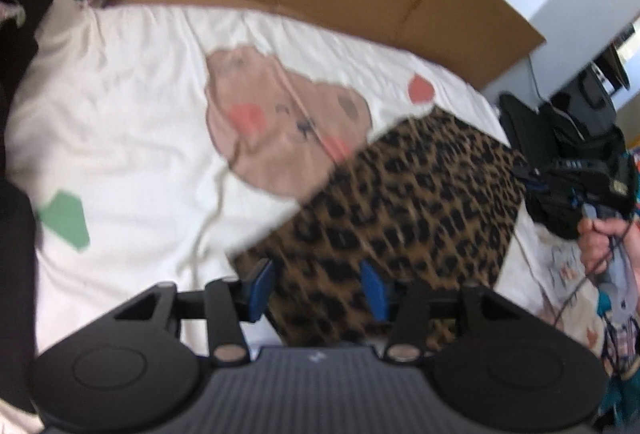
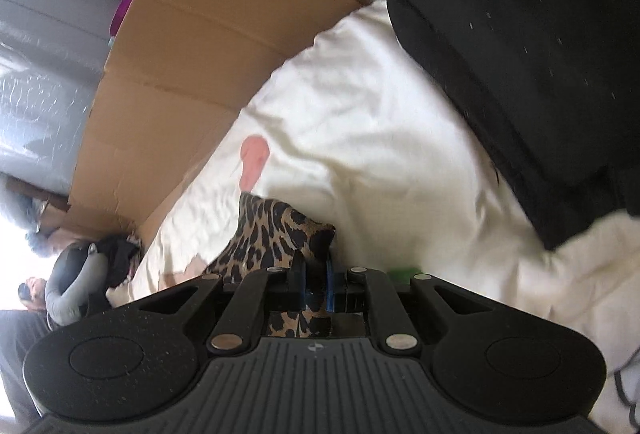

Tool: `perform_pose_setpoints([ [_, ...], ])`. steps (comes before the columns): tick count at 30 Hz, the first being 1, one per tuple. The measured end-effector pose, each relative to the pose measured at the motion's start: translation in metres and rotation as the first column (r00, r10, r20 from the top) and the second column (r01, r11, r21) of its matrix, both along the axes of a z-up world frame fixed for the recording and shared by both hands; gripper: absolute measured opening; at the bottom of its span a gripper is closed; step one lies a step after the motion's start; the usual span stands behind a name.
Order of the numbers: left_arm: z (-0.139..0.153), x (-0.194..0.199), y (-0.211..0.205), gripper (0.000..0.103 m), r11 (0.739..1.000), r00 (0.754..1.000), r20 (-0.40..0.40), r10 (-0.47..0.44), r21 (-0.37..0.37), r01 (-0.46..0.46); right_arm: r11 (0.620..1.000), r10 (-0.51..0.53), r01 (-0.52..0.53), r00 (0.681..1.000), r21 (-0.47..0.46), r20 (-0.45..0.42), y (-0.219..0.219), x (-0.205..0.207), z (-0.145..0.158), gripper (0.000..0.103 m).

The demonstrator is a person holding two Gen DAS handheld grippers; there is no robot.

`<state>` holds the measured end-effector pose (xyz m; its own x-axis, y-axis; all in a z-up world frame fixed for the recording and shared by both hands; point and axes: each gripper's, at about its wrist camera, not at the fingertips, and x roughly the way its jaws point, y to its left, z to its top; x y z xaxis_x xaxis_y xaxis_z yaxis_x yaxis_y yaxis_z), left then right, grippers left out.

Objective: Fold clothes

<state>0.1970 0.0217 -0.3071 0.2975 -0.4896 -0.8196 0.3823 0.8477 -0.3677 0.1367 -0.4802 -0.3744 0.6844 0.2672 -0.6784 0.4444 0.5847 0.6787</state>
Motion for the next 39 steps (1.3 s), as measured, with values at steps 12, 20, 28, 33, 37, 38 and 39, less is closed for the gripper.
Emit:
perform_pose_setpoints([
  [12, -0.008, 0.035, -0.053, 0.055, 0.998, 0.997, 0.074, -0.009, -0.057, 0.013, 0.998, 0.009, -0.008, 1.0, -0.061, 0.009, -0.013, 0.035, 0.003, 0.008],
  [20, -0.015, 0.047, -0.079, 0.055, 0.995, 0.997, 0.073, -0.038, -0.086, 0.044, 0.995, 0.007, -0.008, 1.0, -0.096, -0.003, -0.016, 0.044, -0.004, 0.014],
  [28, -0.007, 0.047, -0.104, 0.052, 0.985, 0.99, 0.104, -0.094, -0.135, 0.108, 0.997, -0.024, 0.023, 1.0, -0.069, -0.02, -0.015, 0.019, -0.008, 0.026],
  [33, -0.006, 0.046, -0.121, 0.048, 0.973, 0.983, 0.109, -0.15, -0.158, 0.166, 0.999, -0.039, 0.039, 0.999, -0.03, -0.004, -0.008, 0.001, -0.003, 0.026],
  [37, -0.011, 0.05, -0.132, 0.048, 0.97, 0.98, 0.111, -0.165, -0.159, 0.182, 1.0, -0.024, 0.024, 1.0, -0.019, 0.014, 0.003, -0.014, 0.003, 0.026],
  [38, -0.013, 0.051, -0.135, 0.048, 0.97, 0.979, 0.11, -0.173, -0.154, 0.189, 1.0, -0.02, 0.021, 1.0, -0.016, 0.018, 0.006, -0.017, 0.004, 0.026],
  [39, -0.016, 0.051, -0.138, 0.048, 0.969, 0.977, 0.107, -0.182, -0.148, 0.197, 1.0, -0.017, 0.017, 1.0, -0.014, 0.023, 0.009, -0.021, 0.006, 0.026],
])
